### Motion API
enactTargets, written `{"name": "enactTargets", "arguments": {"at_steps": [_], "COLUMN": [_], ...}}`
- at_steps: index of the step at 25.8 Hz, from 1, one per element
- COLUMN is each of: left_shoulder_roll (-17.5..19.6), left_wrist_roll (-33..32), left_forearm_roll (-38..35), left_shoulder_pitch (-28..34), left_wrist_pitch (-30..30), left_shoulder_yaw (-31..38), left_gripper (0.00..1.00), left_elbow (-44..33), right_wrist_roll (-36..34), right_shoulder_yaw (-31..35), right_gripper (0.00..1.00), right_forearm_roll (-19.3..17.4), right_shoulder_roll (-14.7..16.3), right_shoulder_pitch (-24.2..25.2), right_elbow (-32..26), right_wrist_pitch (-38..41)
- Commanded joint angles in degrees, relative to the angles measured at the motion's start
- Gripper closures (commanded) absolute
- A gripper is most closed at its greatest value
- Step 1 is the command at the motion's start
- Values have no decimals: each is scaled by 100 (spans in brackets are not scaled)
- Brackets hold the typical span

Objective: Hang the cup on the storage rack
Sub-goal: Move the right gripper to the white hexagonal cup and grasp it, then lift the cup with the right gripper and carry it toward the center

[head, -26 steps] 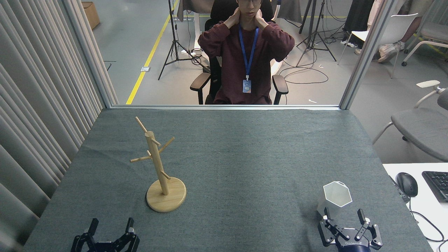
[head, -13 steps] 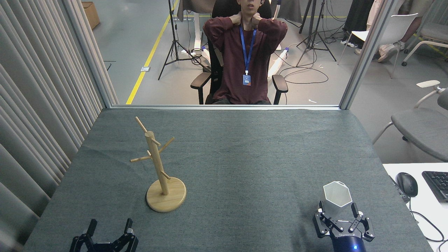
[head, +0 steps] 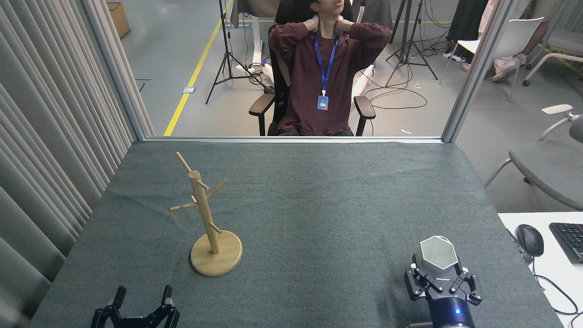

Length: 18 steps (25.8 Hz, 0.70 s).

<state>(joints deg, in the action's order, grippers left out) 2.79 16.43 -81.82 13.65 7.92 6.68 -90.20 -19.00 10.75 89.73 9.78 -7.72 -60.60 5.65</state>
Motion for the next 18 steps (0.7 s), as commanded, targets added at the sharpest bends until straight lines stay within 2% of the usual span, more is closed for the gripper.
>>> {"name": "enactTargets", "arguments": {"at_steps": [1,2,6,12,18], "left_shoulder_roll": [-6,-15,-68,-15,-244], "left_wrist_roll": [176,299,545,493,457], "left_forearm_roll": [0,0,9,-79,-1362], "left_shoulder_pitch": [-29,-38,-82,-407,-749], "left_wrist_pitch": [-1,-1,-1,8,-45], "left_shoulder_yaw": [0,0,-53,-958,-2100], "left_gripper": [0,0,0,1,1], "left_elbow": [2,11,37,477,978], "right_wrist_roll": [10,10,-16,-25,-34], "right_shoulder_yaw": [-64,-64,-55,-125,-1022], "right_gripper": [33,38,39,38,38], "right_forearm_roll": [27,18,-26,-26,149], "right_shoulder_roll": [16,33,-11,-72,-573], "right_shoulder_pitch": [-63,-63,-27,307,596], "right_elbow": [101,109,-93,-1578,-2448], "right_wrist_pitch": [-73,-108,-90,-47,-117]}}
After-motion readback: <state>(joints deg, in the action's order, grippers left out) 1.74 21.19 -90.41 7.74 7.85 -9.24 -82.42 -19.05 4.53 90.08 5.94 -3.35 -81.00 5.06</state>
